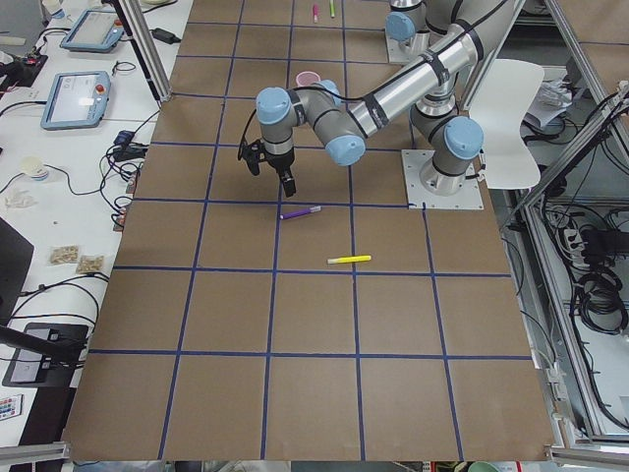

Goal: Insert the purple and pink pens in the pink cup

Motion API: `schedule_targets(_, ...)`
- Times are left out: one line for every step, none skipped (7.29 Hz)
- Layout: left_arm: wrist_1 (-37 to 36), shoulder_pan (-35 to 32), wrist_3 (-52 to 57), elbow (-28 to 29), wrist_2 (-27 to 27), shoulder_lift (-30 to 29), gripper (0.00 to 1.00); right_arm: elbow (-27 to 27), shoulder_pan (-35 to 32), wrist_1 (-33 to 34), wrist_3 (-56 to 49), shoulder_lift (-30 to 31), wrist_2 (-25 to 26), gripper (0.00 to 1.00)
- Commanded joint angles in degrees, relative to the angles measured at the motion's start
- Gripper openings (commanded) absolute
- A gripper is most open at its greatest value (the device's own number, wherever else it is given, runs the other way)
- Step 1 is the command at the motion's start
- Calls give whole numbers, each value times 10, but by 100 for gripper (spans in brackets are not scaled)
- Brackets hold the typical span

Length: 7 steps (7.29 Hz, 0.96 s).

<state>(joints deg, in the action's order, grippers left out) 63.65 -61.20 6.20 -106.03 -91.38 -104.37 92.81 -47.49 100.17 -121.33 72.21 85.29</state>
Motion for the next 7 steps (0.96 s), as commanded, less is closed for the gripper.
schedule_targets(-15,10,-7,-2,-17,-49,100,1,17,6,-133,-52,-21,92)
schedule_targets(-24,10,-7,1,-19,-66,100,10,34,7,-155,-72,-23,92)
schedule_targets(-37,9,-7,0,-17,-82,100,25,55,24,-159,-87,-62,91)
schedule_targets(-46,10,-4,3,-19,-94,100,47,57,54,-177,-90,-75,87)
schedule_targets(-82,9,-7,3,-17,-106,100,74,58,71,-190,-90,-75,87)
schedule_targets(-94,9,-7,4,-17,-116,91,93,58,99,-192,-89,-72,86)
schedule_targets(-94,9,-7,4,-15,-122,89,102,59,134,-204,-89,-70,82)
